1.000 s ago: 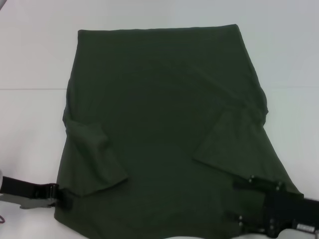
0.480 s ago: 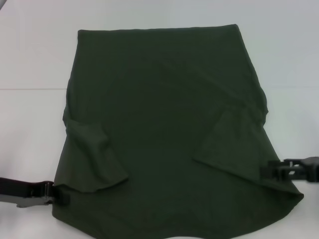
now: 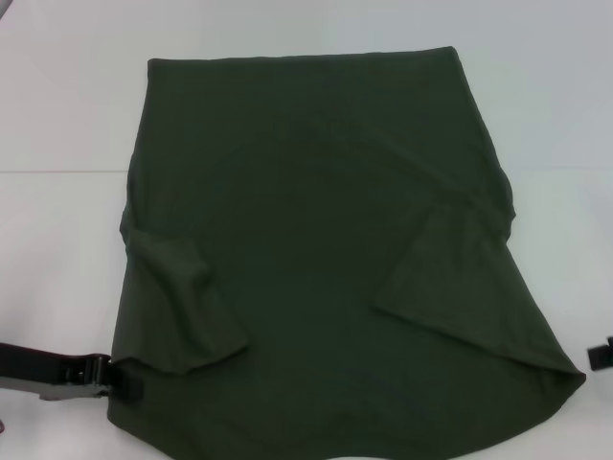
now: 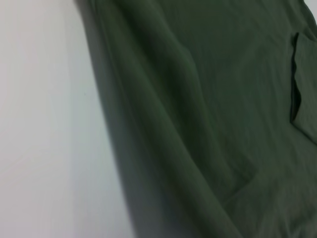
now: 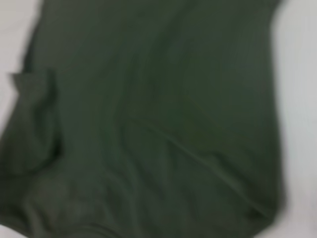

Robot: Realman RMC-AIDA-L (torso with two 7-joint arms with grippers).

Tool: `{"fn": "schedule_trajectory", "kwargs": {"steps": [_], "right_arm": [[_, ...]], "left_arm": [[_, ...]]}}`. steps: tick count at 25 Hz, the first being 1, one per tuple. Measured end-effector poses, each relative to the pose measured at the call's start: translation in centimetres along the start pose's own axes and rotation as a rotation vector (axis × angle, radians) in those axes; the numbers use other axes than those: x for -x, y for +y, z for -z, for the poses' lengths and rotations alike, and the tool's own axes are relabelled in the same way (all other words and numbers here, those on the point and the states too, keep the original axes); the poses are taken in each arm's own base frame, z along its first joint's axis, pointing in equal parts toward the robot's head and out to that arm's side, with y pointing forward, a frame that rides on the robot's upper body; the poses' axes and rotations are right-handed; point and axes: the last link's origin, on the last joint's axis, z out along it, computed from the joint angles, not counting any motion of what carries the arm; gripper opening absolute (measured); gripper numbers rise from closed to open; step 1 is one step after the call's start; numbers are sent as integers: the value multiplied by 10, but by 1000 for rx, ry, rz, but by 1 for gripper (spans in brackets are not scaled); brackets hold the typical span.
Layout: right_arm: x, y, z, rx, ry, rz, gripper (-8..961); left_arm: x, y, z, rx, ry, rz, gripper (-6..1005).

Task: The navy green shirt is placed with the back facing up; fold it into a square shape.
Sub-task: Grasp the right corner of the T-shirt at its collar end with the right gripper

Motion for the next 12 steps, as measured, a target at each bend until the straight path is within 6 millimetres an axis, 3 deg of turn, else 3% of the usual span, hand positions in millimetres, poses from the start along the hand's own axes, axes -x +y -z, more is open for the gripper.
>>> {"fn": "schedule_trajectory", "kwargs": {"steps": [6,12], "right_arm": [[-7,-15,2,-70,18,-46,815],[-7,-19,-10,-88,10,-55,812]], "left_arm": [[0,1,-2,3,-7,-7,31],[1,2,-3,7,-9,-12,31]]}}
